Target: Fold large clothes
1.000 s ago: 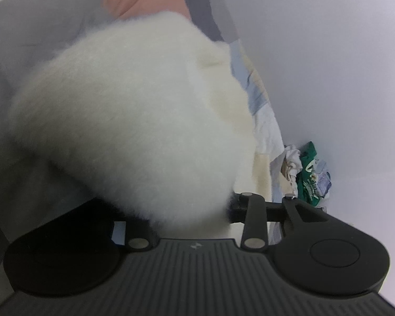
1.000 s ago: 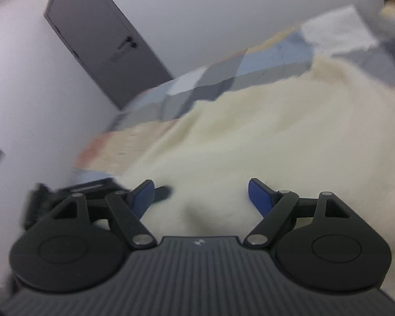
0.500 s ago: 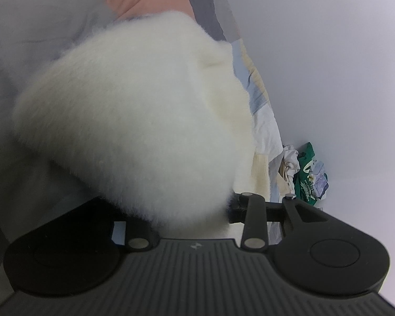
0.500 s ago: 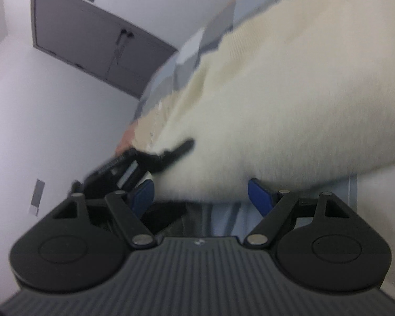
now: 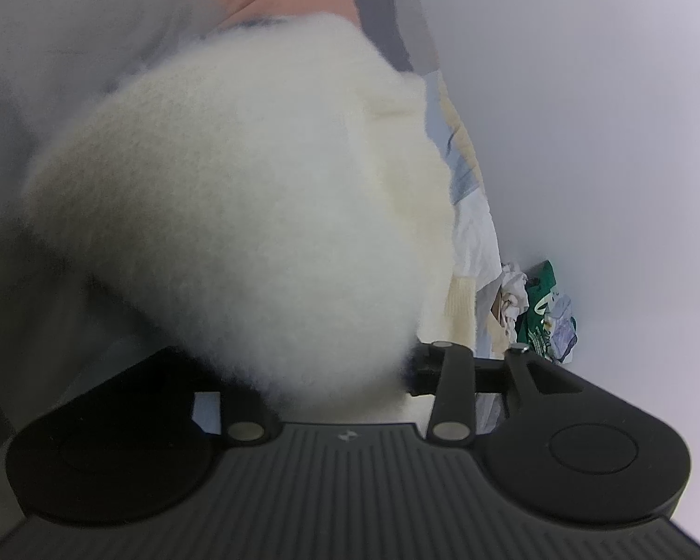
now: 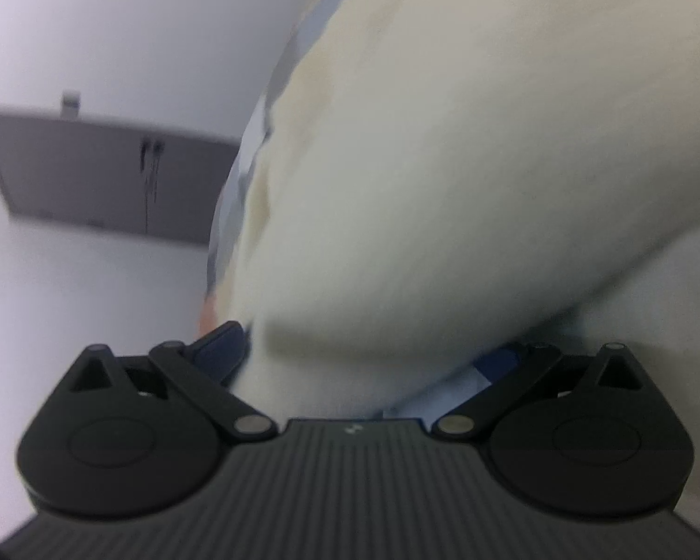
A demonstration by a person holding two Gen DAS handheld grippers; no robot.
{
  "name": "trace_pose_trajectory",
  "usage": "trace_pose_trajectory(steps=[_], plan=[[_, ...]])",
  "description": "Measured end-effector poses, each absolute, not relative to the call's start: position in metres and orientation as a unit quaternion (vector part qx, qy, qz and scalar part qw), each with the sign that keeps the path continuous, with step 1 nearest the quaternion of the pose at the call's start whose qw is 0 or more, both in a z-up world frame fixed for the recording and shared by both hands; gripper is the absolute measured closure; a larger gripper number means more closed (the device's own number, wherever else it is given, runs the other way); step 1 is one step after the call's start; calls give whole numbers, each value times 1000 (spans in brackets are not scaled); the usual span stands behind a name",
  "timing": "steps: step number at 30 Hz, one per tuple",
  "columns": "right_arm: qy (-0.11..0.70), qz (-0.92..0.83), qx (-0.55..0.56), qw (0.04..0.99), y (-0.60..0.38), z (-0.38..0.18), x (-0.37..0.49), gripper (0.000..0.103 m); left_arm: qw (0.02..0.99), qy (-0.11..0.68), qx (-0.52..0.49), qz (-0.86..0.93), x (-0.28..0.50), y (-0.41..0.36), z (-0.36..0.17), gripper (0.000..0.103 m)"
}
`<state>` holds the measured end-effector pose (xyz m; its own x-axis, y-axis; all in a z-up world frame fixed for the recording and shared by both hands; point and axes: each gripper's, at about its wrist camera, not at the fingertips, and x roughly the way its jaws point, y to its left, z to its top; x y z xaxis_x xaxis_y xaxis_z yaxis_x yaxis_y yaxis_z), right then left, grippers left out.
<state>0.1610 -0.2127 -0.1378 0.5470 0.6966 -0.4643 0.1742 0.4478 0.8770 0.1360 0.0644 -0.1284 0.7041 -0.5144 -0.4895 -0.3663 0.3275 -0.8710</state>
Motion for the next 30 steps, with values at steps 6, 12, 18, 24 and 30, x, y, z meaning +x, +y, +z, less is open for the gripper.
trace_pose_trajectory(steps=[6,12,18,24,30], plan=[[413,91,513,747,-241,-142,160,1,705,387,-592,-46,143,65,-138,48],[382,36,499,777,-248,-143,156,1,730,381,-565,-46,150,59,-138,43],[387,34,468,794,-243,-141,154,41,763,367,-530,-51,145,56,-122,59],[352,65,395,846,-244,-100,136,60,786,338,-513,-64,122,52,-93,63],[330,101,361,866,-255,-50,99,60,792,320,-512,-86,77,49,-55,63]])
